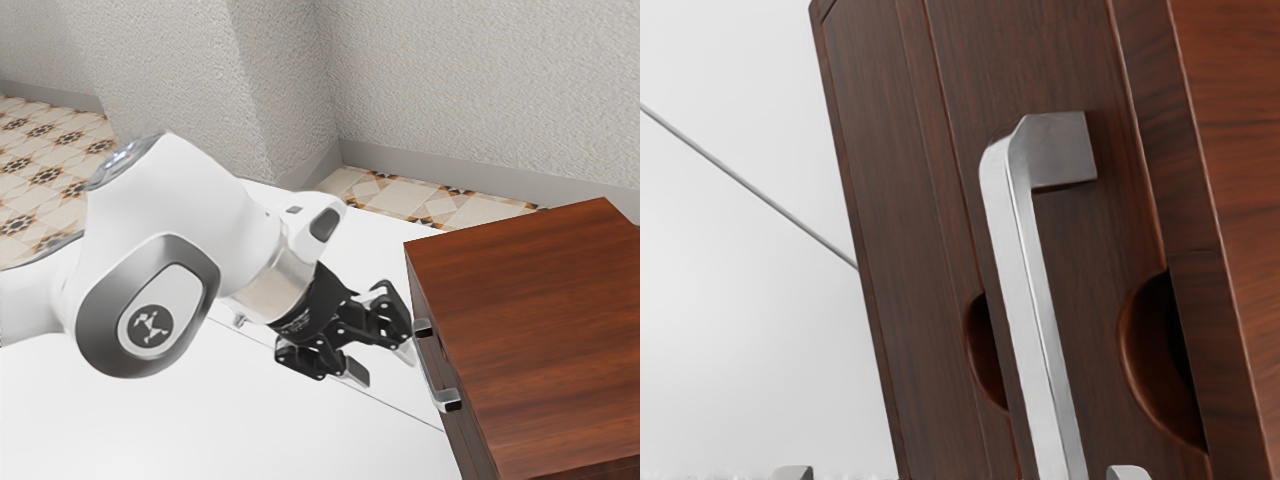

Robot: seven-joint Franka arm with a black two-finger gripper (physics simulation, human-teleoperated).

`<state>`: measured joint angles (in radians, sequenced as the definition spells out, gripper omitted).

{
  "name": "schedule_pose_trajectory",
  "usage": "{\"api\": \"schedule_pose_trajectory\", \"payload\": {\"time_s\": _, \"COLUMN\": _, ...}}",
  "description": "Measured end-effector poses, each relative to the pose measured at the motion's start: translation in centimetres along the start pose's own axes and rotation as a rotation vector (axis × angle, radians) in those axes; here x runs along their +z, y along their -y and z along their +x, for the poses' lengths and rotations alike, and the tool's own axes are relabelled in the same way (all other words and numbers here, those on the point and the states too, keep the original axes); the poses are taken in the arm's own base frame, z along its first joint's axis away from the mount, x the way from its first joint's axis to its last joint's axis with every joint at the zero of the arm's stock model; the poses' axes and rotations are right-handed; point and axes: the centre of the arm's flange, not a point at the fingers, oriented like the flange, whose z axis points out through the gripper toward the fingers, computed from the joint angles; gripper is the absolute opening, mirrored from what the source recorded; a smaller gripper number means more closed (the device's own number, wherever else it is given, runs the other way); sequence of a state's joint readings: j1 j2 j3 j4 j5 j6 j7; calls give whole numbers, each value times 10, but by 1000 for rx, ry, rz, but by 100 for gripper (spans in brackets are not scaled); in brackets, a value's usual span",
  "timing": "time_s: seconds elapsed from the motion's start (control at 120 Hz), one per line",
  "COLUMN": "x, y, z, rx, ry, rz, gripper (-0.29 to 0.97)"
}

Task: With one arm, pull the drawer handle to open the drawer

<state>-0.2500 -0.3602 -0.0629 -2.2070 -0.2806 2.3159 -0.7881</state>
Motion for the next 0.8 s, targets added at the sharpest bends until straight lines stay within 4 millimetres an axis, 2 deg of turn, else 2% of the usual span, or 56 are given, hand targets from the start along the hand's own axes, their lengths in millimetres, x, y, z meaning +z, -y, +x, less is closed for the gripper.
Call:
{"api": "schedule_pose_trajectory", "payload": {"time_s": 0.475, "x": 20, "y": 1, "z": 1, "rx": -28, "ry": 40, "rz": 6, "gripper": 29}}
{"api": "schedule_pose_trajectory", "payload": {"time_s": 0.692, "x": 17, "y": -5, "z": 9, "rx": -53, "ry": 35, "rz": -11, "gripper": 30}}
{"api": "schedule_pose_trajectory", "payload": {"time_s": 0.8, "x": 24, "y": -6, "z": 14, "rx": -77, "ry": 45, "rz": -10, "gripper": 31}}
